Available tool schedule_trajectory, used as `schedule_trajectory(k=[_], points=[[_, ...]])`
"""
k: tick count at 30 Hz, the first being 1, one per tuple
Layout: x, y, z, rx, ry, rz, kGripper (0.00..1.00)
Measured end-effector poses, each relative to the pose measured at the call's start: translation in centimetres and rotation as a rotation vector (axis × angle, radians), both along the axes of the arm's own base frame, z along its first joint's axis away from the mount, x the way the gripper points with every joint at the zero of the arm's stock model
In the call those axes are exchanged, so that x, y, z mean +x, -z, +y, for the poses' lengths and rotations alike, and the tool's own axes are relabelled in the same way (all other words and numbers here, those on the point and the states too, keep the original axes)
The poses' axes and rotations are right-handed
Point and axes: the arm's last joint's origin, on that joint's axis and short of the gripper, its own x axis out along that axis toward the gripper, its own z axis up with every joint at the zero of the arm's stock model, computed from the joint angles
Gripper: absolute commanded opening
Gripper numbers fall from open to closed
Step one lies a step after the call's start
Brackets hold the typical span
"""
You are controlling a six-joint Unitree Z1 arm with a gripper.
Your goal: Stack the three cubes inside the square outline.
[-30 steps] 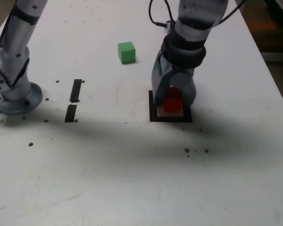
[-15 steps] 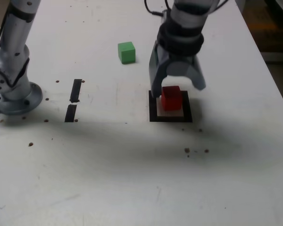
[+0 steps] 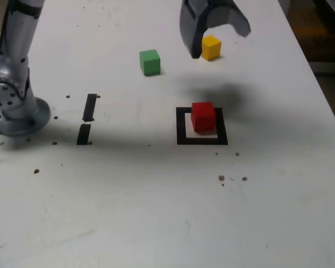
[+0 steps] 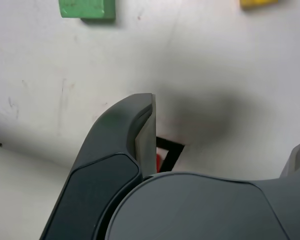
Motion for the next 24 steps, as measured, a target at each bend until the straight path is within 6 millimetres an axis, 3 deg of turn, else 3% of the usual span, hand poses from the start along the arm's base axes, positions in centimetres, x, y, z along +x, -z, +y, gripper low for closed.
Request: schedule_trajectory(k=[9,14,24], points=[[-0.2,0.9,4.3,0.038,-0.181,0.018,0.97],[1.1,1.6,6.7,0.039,-0.212,0.013,0.96],[3.3,5.4,11.6,0.007,-0.245,0.06,0.95]])
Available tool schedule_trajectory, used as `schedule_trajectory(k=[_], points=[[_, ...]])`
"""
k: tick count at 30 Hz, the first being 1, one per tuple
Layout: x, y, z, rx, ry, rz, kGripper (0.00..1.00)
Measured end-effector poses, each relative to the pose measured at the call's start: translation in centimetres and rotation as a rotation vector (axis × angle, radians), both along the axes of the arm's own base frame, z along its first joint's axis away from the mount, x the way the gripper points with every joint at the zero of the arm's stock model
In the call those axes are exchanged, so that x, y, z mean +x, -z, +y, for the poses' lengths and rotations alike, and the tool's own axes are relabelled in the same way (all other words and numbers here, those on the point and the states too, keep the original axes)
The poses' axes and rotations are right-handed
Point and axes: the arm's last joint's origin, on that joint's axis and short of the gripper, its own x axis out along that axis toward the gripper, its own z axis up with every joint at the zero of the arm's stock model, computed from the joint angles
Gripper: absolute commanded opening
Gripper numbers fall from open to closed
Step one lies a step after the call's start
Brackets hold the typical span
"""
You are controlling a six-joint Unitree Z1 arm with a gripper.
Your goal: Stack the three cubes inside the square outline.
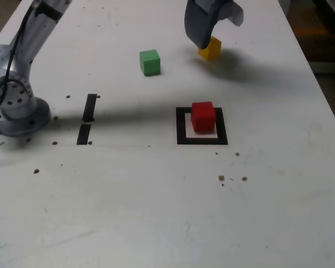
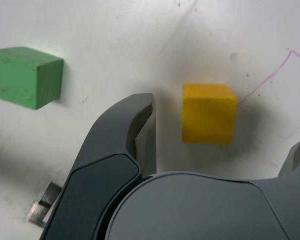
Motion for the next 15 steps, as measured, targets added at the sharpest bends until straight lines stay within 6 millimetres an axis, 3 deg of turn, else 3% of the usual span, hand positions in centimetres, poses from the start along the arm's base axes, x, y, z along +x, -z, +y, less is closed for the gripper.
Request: schedule_trajectory(k=[3,8,15], points=[[-0.3,1.1,1.3,-0.013,-0.022,0.02,0.95],[0.1,2.2,1.7,-0.023,-0.027,0.035,0.92],[0.6,2.9,2.1,-0.023,-0.033,0.031,0.77]])
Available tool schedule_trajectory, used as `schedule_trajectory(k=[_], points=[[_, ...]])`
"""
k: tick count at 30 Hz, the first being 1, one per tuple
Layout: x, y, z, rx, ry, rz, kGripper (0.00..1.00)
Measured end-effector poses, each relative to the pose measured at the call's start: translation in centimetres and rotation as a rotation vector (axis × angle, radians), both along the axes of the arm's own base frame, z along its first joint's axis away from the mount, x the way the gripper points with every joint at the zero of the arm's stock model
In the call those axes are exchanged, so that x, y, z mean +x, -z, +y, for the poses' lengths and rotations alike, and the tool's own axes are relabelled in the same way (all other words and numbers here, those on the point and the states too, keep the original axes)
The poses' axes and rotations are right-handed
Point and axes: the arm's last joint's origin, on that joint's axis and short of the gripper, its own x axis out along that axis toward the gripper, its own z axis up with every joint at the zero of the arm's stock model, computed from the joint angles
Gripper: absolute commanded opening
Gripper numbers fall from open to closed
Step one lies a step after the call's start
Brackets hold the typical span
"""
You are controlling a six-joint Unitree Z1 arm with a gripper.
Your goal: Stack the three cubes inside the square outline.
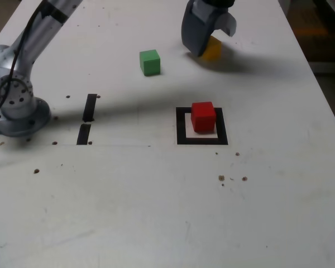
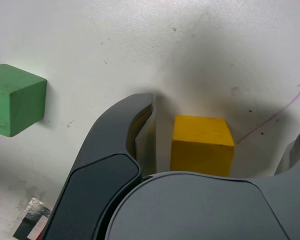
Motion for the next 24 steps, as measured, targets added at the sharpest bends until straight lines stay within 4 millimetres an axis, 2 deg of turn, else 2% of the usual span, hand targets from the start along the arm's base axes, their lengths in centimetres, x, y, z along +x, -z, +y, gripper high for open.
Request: schedule_trajectory(k=[4,10,17,24], points=[[0.21,0.56,0.1,-0.003,-0.014,0.006,0.66],[0.27,0.63,0.11,-0.002,-0.028,0.002,0.57],[0.5,0.68,0.11,-0.01,-0.042,-0.023,0.33],[0.59,0.53,-0.17,-0.021,-0.019,-0.04,0.25]])
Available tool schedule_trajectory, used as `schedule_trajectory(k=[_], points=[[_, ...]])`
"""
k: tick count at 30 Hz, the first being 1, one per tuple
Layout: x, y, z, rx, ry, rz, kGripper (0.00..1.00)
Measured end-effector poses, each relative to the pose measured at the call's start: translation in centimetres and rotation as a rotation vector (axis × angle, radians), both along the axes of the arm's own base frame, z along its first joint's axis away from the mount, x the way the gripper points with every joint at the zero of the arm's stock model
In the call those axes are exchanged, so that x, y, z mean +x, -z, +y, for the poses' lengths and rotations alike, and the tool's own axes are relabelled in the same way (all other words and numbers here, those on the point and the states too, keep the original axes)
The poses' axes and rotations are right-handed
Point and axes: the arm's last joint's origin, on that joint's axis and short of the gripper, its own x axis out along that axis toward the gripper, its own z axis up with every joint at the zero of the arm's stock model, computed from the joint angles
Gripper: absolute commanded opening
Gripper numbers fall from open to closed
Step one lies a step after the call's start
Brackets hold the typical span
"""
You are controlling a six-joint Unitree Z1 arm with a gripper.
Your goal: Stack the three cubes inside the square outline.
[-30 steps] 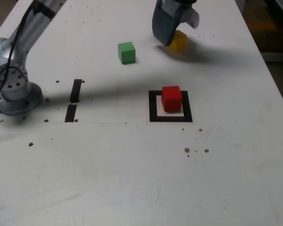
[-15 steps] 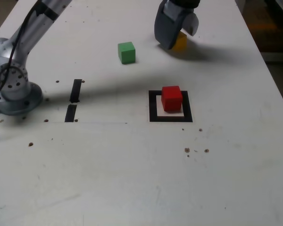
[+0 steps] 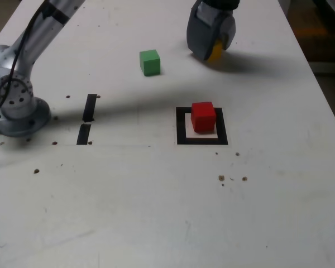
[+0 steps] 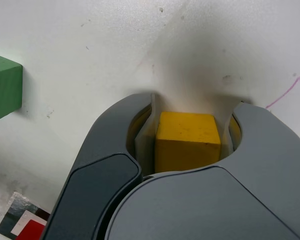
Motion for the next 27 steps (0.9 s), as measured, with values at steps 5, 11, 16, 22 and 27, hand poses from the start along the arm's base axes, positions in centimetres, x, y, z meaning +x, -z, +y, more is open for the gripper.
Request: schedule_trajectory(k=[5,11,16,22,27], points=[[-1.7,-2.2,-1.1,0.023,0.023,-0.002,0.21],[-4.5,-6.7,-3.4,0.031,0.094,-0.037,0.21],[-6.8,-9.2,-7.9,0.005,0.215,-0.048,0.21],[-8.5,-12.5,-14.9,-0.01,0.379,-0.101,0.21],[-8.4,-12.1,-19.2,-0.035,0.439,-0.059,0.21]])
